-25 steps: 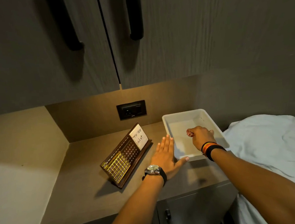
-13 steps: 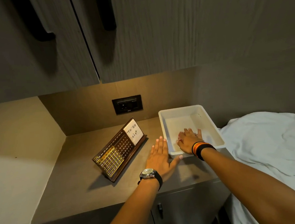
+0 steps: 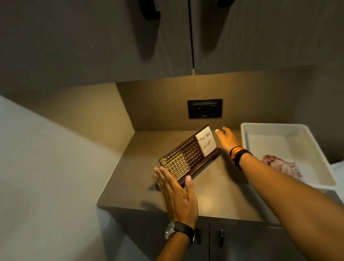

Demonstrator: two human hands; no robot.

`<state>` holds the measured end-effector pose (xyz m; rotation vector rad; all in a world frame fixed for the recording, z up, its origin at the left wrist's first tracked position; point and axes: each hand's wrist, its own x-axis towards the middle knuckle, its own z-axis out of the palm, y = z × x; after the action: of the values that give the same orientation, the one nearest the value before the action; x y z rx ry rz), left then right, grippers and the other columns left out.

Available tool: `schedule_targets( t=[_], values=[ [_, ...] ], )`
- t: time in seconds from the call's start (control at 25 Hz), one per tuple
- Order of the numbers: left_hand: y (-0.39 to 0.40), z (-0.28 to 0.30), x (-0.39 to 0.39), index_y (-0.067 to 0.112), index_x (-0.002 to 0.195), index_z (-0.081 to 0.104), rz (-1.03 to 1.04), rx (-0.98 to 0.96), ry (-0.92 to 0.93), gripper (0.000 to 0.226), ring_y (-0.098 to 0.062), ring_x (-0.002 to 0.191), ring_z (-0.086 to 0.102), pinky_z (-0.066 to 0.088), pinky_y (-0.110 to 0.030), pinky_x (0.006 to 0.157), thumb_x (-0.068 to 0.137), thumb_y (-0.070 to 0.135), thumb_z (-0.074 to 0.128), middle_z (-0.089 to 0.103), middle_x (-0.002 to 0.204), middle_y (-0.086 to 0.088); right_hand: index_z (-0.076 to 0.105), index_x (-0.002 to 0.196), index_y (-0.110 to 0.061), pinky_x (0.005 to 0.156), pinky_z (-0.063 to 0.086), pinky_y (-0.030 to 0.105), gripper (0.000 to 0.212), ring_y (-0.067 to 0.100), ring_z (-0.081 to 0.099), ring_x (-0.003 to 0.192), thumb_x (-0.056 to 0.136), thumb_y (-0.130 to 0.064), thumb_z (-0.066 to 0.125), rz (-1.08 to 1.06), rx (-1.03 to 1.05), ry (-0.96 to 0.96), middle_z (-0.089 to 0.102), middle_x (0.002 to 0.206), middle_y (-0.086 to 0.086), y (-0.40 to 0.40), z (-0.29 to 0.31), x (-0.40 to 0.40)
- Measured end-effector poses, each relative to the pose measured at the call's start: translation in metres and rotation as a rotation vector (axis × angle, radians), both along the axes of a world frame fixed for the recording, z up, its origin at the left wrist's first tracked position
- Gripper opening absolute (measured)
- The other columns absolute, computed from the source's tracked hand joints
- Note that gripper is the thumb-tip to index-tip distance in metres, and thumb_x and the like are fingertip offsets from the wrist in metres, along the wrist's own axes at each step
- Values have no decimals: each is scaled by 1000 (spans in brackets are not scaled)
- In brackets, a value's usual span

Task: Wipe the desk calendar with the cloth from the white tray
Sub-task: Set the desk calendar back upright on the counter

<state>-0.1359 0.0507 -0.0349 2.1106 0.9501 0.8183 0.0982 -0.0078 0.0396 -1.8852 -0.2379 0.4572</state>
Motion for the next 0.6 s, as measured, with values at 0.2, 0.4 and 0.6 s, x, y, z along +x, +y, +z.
schedule_targets(
  t=[0.2, 0.4, 0.6],
  values=[
    [26, 13, 10, 27, 163, -12, -59, -473, -6, 111, -30, 150, 34, 36, -44, 116, 80, 92, 21, 19, 170, -9, 61, 102, -14, 61, 44, 24, 37, 9, 61, 74, 105, -42, 38, 33, 23, 23, 70, 114, 14, 16, -9, 2],
    [64, 40, 31, 27, 164, 9, -89, -626, -89, 72, -26, 123, 61, 51, -41, 98, 105, 61, 33, 53, 148, -8, 58, 114, -14, 63, 50, 26, 31, 12, 64, 80, 105, -38, 40, -30, 103, 19, 67, 108, 7, 1, -7, -22],
    [107, 58, 54, 26, 154, 36, -155, -588, -36, 61, -23, 113, 65, 54, -37, 93, 100, 54, 40, 63, 139, -6, 55, 129, -17, 62, 50, 23, 33, 21, 65, 93, 104, -36, 42, -138, 106, -47, 66, 113, 3, -24, -9, -54]
  ],
)
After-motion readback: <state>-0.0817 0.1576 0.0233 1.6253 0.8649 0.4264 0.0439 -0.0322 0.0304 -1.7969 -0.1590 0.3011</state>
